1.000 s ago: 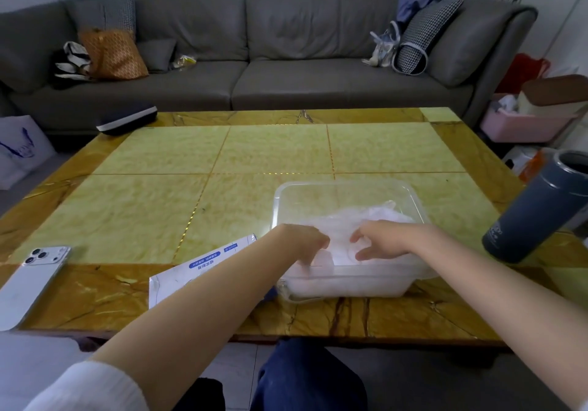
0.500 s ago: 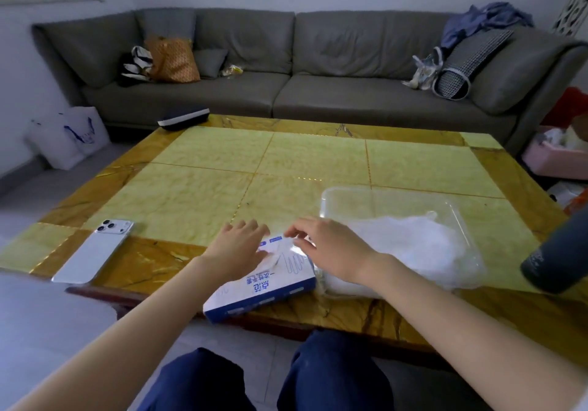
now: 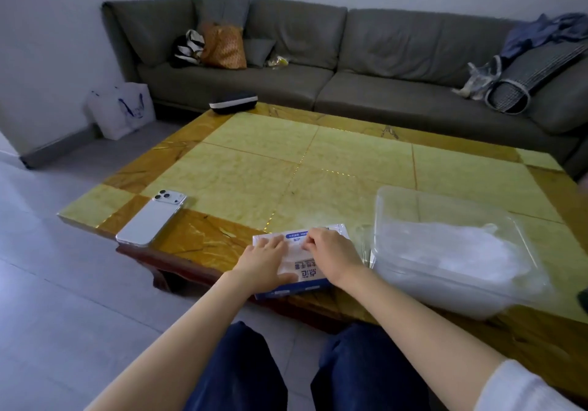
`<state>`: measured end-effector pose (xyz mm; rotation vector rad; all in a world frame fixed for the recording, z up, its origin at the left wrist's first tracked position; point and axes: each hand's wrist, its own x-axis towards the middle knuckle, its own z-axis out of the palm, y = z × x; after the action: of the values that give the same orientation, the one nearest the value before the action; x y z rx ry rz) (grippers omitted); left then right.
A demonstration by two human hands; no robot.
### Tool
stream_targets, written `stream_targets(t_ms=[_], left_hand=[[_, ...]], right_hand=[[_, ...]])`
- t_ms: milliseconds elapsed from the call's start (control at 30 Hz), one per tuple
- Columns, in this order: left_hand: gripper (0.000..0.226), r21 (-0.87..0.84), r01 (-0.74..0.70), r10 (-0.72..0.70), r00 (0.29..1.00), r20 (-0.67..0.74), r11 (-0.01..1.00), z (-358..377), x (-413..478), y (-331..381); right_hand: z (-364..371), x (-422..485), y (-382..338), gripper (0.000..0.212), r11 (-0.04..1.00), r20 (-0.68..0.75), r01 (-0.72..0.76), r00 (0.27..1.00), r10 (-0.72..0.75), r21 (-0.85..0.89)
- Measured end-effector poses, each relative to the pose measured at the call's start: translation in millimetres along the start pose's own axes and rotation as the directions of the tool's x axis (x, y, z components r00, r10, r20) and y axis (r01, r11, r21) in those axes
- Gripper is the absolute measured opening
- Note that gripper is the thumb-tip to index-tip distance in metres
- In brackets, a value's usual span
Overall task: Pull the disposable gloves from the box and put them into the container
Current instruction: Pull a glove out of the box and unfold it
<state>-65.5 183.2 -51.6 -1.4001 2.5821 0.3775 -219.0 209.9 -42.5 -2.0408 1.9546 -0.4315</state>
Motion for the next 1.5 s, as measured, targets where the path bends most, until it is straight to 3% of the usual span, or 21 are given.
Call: stream_targets(t_ms=[133,300,400,467,633,733,800,867,933,1000,1067,1133,1200,1267,1367,1500], left_hand=[[0.074,-0.006,-0.011,0.011,1.0,-0.013,1.0,2,0,-2],[0.081,0.0,-0.005,0.005,1.0,-0.011,1.0,2,-1,-1],[0.085,-0.074,0.007,-0.006,1.0,0.012,0.997,-1,1,-4],[0.075,-0.195,0.013,-0.008,1.0,0.029,0.981,-6,2,-8],[0.044,-0.543,0.005,-0.144,0.966,-0.213,0.84,-44,7,-4],[0.053,-0.705,-0.132,0.024,0.987,-0.16,0.697,-78,3,20],[0.06,-0.707,-0.215,0.15,0.977,-0.153,0.674,-95,-1,36],[0.045,-0.688,-0.301,0.226,0.953,-0.2,0.66,-104,-2,47],[0.022,-0.687,-0.368,0.263,0.93,-0.258,0.627,-109,-3,55],[0.009,-0.679,-0.409,0.257,0.912,-0.319,0.61,-110,-3,59],[0.005,-0.687,-0.429,0.246,0.903,-0.353,0.587,-111,-5,62],[0.009,-0.774,-0.41,0.258,0.911,-0.322,0.483,-112,-8,63],[0.012,-0.873,-0.358,0.278,0.921,-0.272,0.331,-114,-12,64],[0.014,-0.924,-0.318,0.309,0.919,-0.245,0.213,-116,-14,66],[0.02,-0.959,-0.269,0.348,0.911,-0.222,0.091,-117,-18,67],[0.02,-0.971,-0.233,0.342,0.918,-0.2,0.055,-117,-19,59]], right_hand=[[-23,9,3,0.014,0.996,-0.185,-0.027,0.982,0.042,0.087],[-76,18,2,0.017,0.985,-0.422,-0.041,0.9,0.11,0.17],[-100,16,4,0.017,0.996,-0.405,-0.063,0.91,0.085,0.066],[-109,8,5,0.015,0.999,-0.38,-0.051,0.924,0.039,-0.02],[-124,-16,10,0.012,0.979,-0.348,0.027,0.933,-0.098,-0.203],[-126,-25,8,0.012,0.967,-0.29,0.122,0.939,-0.185,-0.222],[-124,-31,3,0.012,0.958,-0.278,0.19,0.928,-0.247,-0.217],[-123,-37,2,0.008,0.951,-0.295,0.245,0.91,-0.293,-0.187],[-122,-42,5,0.005,0.956,-0.324,0.283,0.899,-0.293,-0.081],[-122,-44,13,0.011,0.953,-0.327,0.272,0.92,-0.217,0.133],[-121,-46,23,0.041,0.914,-0.239,0.151,0.969,-0.062,0.377],[-119,-47,35,0.082,0.83,-0.051,-0.012,0.998,0.049,0.557],[-115,-49,44,0.103,0.744,0.109,-0.042,0.993,-0.043,0.667],[-112,-51,48,0.11,0.627,0.199,-0.061,0.968,-0.152,0.776],[-110,-52,48,0.098,0.501,0.262,-0.148,0.951,-0.164,0.853],[-105,-50,44,0.039,0.32,0.165,-0.122,0.98,-0.111,0.94]])
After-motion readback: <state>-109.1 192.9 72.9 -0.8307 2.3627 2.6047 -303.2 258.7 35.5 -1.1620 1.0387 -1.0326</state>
